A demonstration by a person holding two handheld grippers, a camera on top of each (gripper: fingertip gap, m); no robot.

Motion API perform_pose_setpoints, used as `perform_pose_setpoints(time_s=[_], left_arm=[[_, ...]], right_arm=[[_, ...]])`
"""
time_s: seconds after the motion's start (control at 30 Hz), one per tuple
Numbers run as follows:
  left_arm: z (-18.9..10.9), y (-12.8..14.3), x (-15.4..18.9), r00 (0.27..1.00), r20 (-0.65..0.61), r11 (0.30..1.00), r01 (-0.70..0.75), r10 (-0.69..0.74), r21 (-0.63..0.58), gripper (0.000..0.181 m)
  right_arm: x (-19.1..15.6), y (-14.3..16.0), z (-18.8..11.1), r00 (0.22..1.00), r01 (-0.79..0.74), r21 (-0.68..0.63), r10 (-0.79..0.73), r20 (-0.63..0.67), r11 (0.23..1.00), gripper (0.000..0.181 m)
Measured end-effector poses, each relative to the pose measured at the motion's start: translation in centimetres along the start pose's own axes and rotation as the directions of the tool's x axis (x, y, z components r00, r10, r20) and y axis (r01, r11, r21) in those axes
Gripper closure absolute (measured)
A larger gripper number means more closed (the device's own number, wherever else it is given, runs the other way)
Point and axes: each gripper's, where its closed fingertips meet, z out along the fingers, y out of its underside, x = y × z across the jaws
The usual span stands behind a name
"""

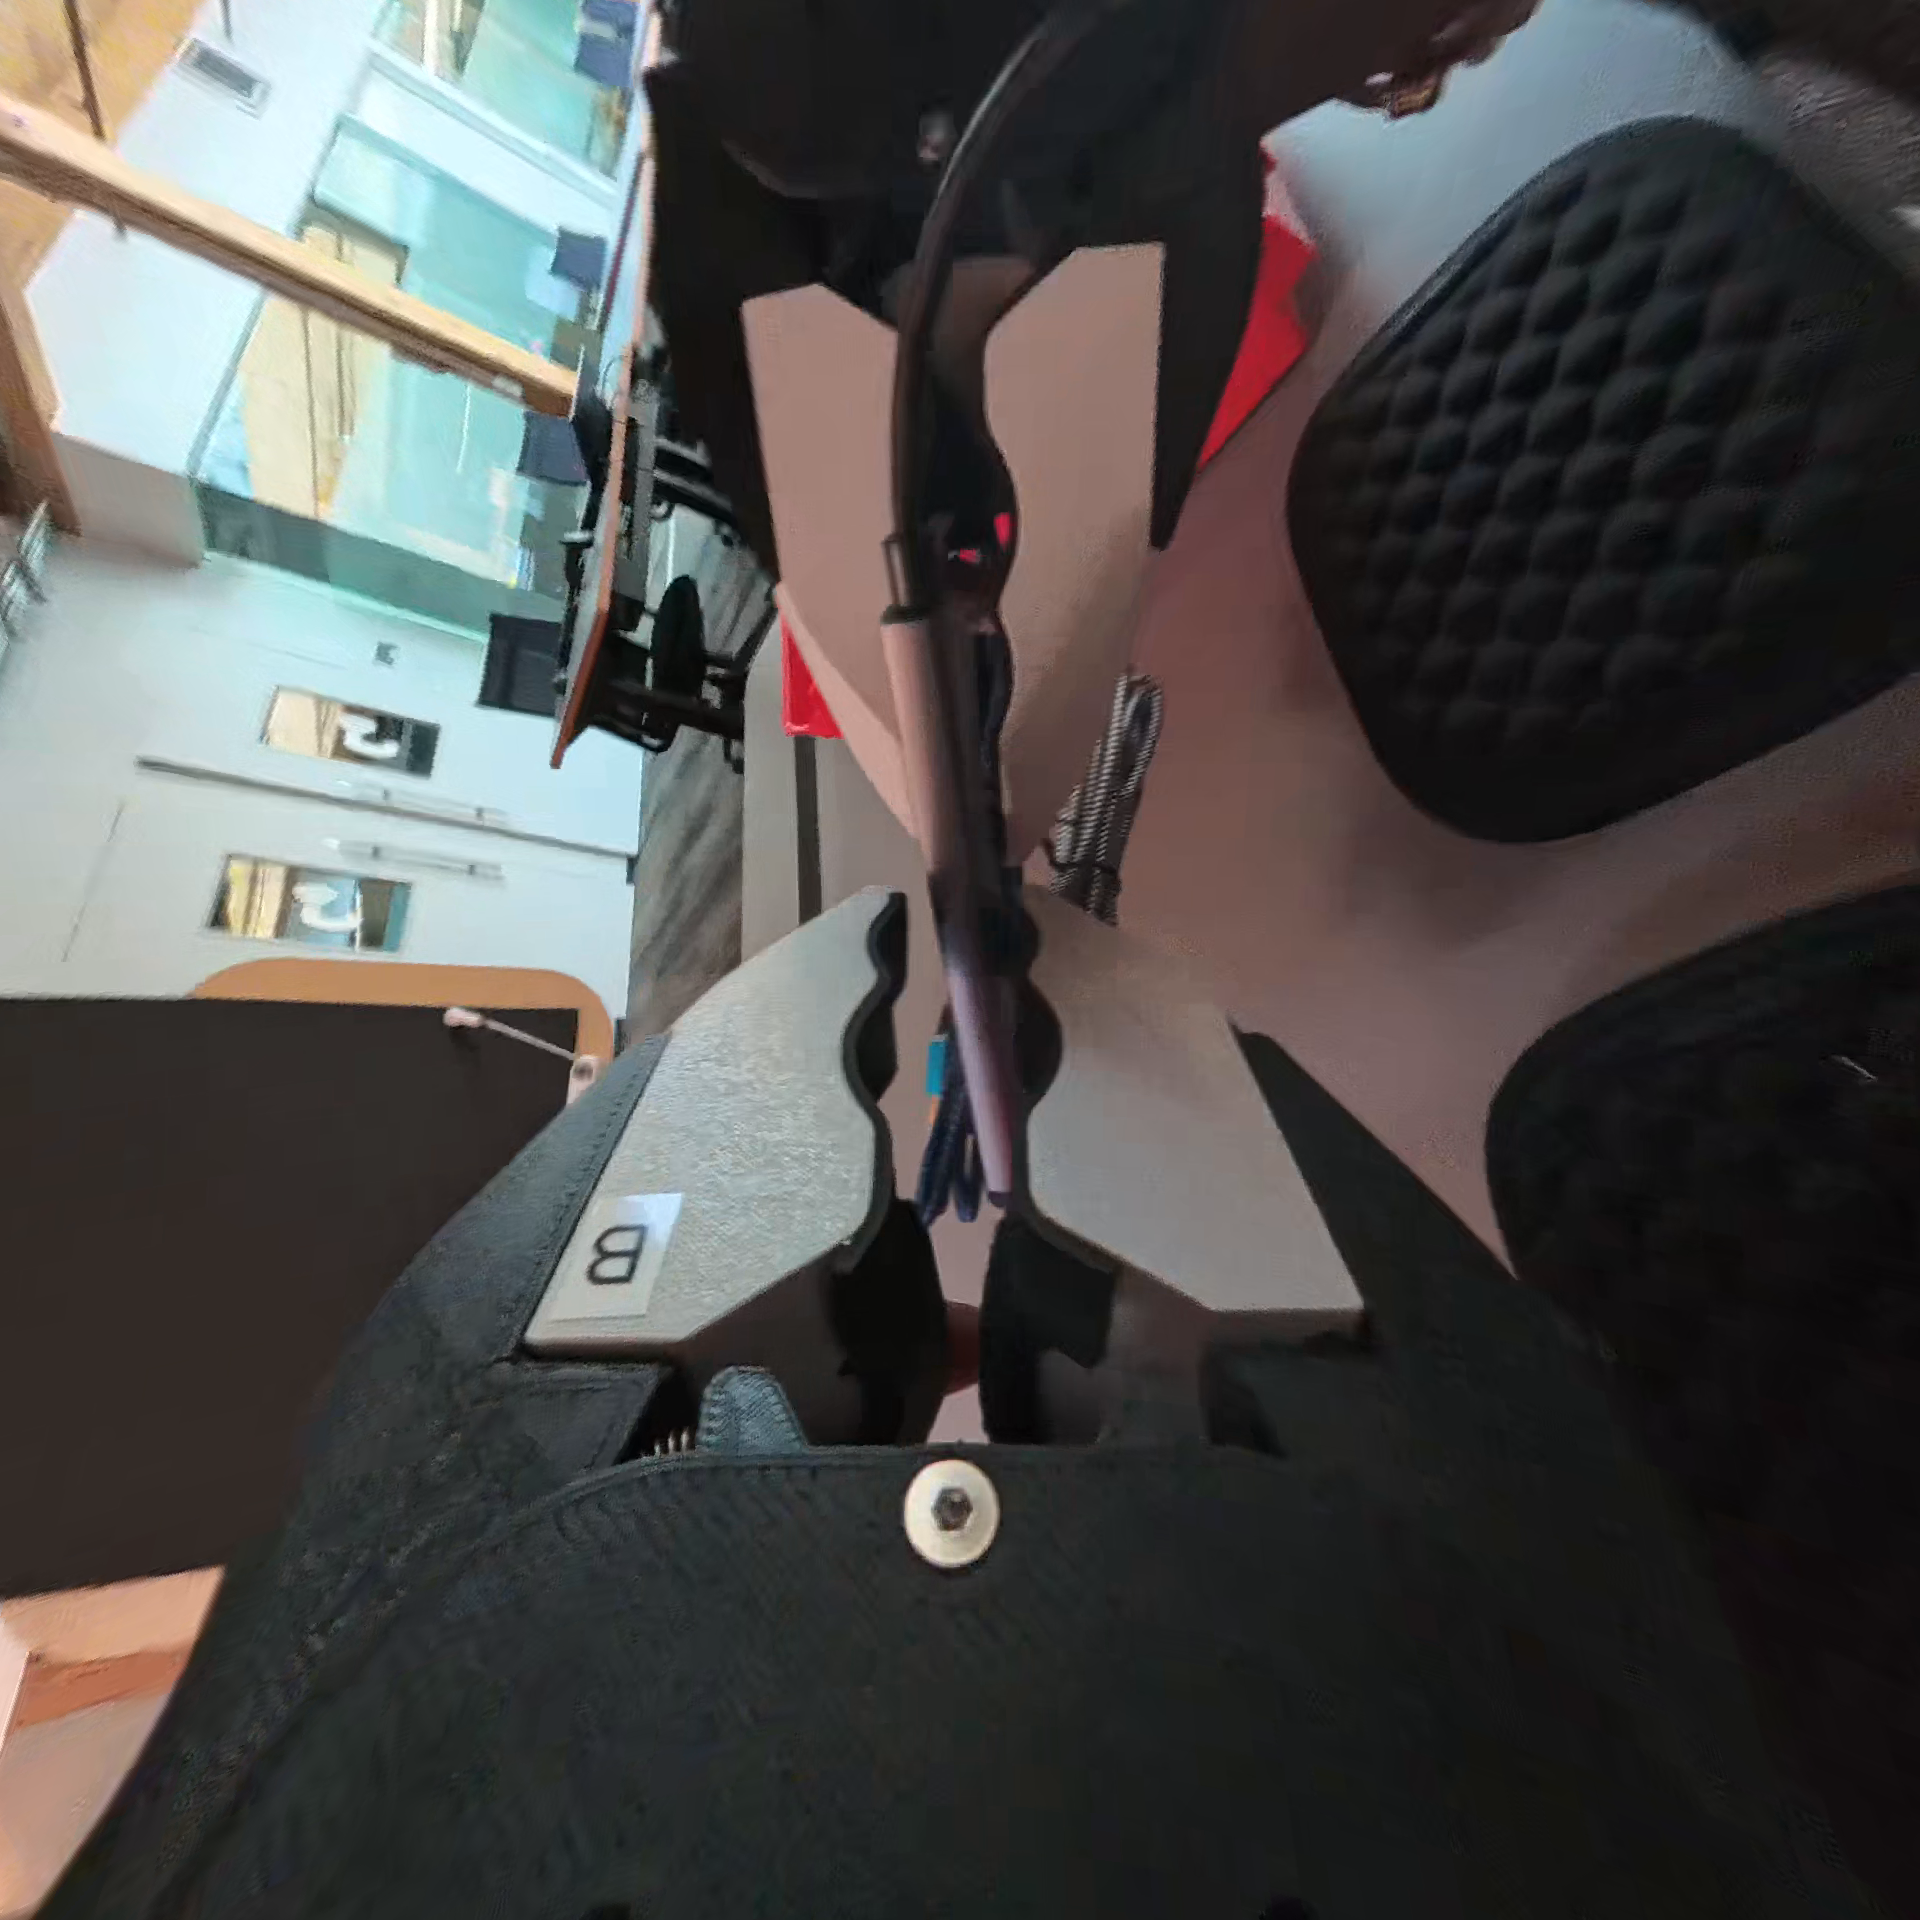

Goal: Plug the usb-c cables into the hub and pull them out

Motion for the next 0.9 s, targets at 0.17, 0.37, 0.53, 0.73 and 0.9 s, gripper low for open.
perform_pose_setpoints(time_s=[0.17,0.37,0.53,0.73,0.9], left_arm=[[-0.8,-1.5,0.3,1.000,0.029,0.997,-0.007,0.005,0.078,0.174],[-1.9,-3.4,0.9,0.998,0.056,0.989,-0.039,0.031,0.146,0.174],[-2.3,-3.8,1.9,1.000,0.012,0.984,0.009,-0.012,0.179,0.174],[-2.2,-3.2,3.1,0.999,-0.025,0.985,0.051,-0.047,0.163,0.174],[-2.3,-1.7,4.0,0.991,-0.050,0.979,0.133,-0.127,0.155,0.174]], right_arm=[[0.0,-1.0,-0.6,0.992,0.124,0.034,-0.122,-0.040,0.992,0.176],[-0.8,-2.4,-1.4,0.988,0.152,0.113,-0.153,0.000,0.982,0.176],[-2.0,-2.9,-1.6,0.990,0.113,0.143,-0.123,0.065,0.983,0.175],[-3.1,-2.3,-1.1,0.991,0.074,0.126,-0.087,0.106,0.989,0.175],[-4.0,-1.8,0.3,0.991,0.007,0.140,-0.026,0.135,0.990,0.175]])
